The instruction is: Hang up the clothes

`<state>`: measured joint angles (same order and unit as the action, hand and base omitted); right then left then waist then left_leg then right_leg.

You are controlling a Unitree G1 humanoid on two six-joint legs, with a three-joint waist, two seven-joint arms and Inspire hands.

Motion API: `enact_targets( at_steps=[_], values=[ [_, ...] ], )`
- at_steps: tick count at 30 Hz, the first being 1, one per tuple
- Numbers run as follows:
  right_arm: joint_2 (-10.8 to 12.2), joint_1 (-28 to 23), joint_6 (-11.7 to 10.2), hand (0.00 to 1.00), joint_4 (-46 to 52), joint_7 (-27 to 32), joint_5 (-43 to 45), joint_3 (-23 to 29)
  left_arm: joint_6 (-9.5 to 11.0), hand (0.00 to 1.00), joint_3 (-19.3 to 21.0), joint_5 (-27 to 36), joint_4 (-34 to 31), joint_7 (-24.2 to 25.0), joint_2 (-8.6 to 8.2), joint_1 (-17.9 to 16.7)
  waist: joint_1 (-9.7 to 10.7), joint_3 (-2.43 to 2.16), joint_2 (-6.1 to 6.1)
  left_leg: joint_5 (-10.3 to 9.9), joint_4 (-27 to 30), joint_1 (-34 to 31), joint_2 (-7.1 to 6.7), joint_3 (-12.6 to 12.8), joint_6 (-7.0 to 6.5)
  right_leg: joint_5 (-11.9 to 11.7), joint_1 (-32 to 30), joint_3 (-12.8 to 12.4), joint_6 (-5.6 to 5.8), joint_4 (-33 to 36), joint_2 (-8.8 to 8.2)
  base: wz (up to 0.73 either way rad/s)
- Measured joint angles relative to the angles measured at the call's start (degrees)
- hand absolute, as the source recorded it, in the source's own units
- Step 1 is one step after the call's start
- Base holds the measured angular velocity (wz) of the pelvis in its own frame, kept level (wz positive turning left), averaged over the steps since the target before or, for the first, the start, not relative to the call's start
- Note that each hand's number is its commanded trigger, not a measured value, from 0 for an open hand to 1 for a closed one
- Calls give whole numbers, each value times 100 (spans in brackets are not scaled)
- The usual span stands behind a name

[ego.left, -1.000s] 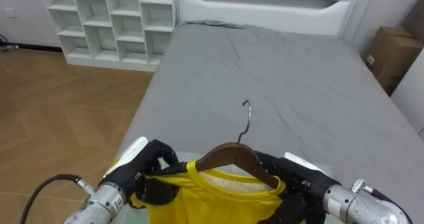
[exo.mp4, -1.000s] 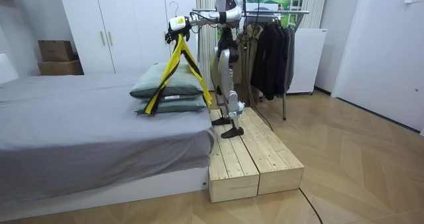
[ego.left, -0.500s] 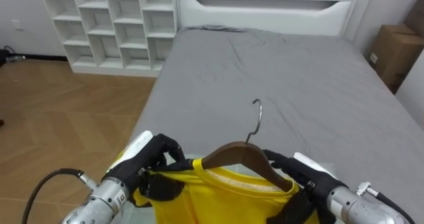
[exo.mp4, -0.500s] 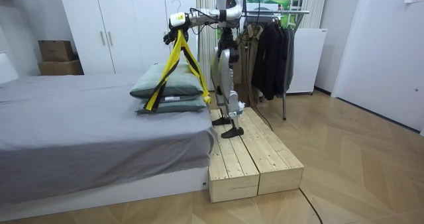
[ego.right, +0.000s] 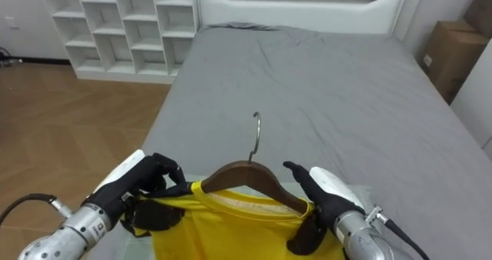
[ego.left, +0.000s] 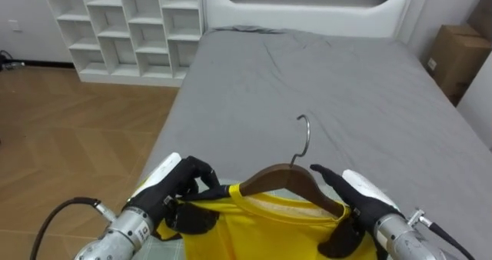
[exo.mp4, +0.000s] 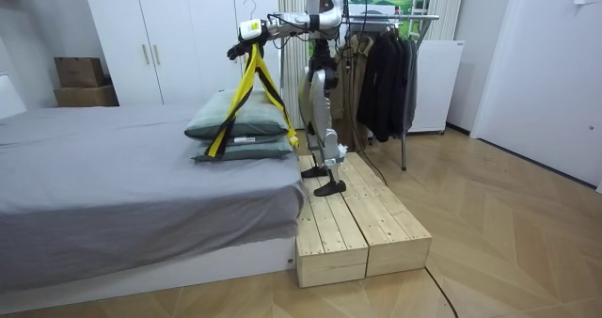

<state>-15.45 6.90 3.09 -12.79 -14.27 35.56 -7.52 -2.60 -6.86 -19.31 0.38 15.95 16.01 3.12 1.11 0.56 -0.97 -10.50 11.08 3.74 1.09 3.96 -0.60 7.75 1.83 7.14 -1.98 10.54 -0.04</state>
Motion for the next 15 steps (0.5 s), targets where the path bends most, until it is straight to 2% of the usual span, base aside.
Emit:
enact_targets(
  at_steps=[2,3,4,5,6,15],
  values=[
    [33,1,1,0,4,62,110,-8,0,100,0,33,0,0,21,0,0,0,0,0,-4,0,-1,10,0,2,-4,-16,2,0,4,0],
    [52,0,1,14,13,101,137,-9,0,100,2,67,0,0,41,0,2,0,0,0,-6,-4,-1,18,0,2,-14,-19,2,2,6,-4],
    [63,2,2,70,34,132,165,-8,0,100,7,91,0,0,48,0,-2,-1,1,0,-10,-12,0,33,0,2,-30,-19,2,5,8,-5],
    [65,3,1,70,35,155,186,-10,0,100,5,105,0,0,51,0,-6,-1,1,0,-15,-12,0,40,0,2,-35,-22,2,7,8,-6],
    [69,2,1,100,36,171,250,-14,0,100,4,108,0,0,54,0,-14,-1,1,0,-18,-10,1,51,0,1,-39,-56,2,11,10,-5],
    [99,2,1,100,39,256,341,-17,0,100,5,129,0,0,63,0,6,-4,6,0,-22,-9,20,72,0,2,-46,-60,3,7,9,-1]
  ],
)
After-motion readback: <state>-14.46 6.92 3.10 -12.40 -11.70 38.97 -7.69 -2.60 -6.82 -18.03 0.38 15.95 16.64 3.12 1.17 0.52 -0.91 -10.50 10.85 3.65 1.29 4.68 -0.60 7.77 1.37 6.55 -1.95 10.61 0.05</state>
